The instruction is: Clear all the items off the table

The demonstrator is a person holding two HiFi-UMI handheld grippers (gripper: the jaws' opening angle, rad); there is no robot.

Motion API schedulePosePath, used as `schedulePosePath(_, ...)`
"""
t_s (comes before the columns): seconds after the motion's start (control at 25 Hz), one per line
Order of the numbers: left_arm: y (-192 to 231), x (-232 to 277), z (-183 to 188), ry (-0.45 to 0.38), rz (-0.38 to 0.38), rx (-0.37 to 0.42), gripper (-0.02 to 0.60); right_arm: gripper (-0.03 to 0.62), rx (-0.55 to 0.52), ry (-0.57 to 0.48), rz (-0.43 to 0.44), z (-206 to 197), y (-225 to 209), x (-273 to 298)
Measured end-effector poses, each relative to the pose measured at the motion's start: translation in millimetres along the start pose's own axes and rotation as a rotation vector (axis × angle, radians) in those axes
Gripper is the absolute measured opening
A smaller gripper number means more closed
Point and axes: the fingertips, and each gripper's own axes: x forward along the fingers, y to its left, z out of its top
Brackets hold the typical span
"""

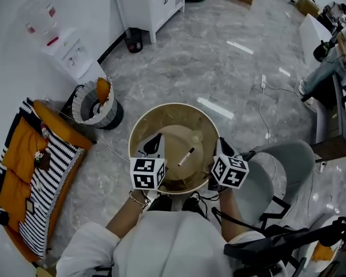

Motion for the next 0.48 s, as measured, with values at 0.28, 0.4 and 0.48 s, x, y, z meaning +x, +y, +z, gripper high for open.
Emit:
schedulePosePath(0.28, 26, 5, -35, 0.039, 0.074, -0.092, 0.008, 0.025, -0.075, 0.056, 0.082, -9, 24, 23)
schedulePosePath(0.4, 37, 16, -61, 0.069, 0.084, -0.112, 0.008, 0.025, -0.095, 0.095, 0.102, -29, 30, 41)
schedulePosePath(0.48, 44, 25, -82, 0.091, 0.089, -0.115, 0.008, 0.025, -0.110, 0.121, 0.109, -47, 30, 56)
